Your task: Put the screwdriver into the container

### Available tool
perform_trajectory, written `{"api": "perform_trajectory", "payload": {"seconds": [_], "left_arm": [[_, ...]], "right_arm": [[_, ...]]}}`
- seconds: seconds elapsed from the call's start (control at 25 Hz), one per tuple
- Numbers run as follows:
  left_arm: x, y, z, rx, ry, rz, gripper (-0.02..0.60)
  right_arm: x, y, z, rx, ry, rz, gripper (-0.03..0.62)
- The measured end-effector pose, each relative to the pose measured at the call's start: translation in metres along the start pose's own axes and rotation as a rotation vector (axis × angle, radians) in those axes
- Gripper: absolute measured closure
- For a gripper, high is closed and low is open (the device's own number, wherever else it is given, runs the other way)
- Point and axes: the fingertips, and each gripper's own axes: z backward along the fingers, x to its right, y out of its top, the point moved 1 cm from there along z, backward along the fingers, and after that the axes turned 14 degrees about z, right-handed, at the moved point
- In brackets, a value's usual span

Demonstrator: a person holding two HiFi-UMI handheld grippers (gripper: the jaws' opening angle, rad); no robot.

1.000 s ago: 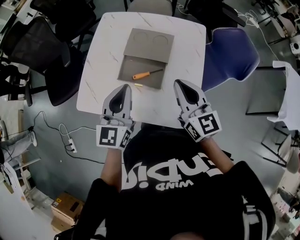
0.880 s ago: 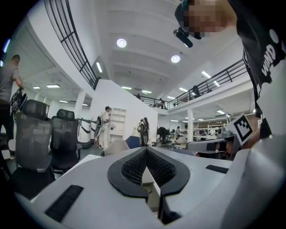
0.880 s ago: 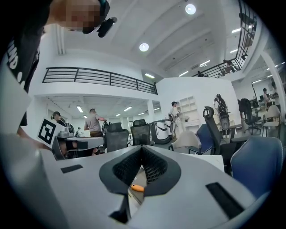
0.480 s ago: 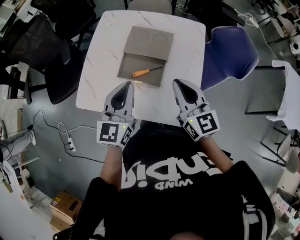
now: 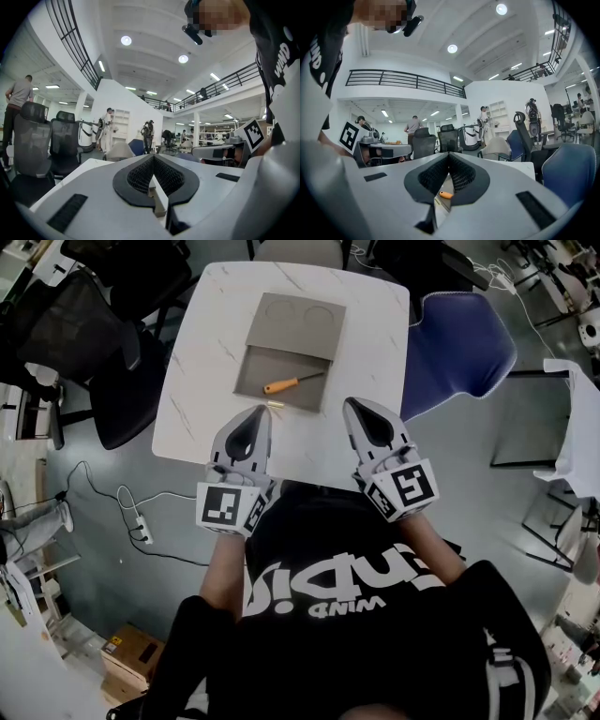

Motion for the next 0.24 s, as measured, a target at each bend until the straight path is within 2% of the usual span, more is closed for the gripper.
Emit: {"api": "perform_trajectory", "payload": {"seconds": [0.24], "left_arm": [[0.0015, -0.0011, -0.0003, 0.000, -0.013, -0.006, 0.569]], "right_arm": [[0.0001, 0.0009, 0.0015, -0.002, -0.001, -0.003, 0.583]]}}
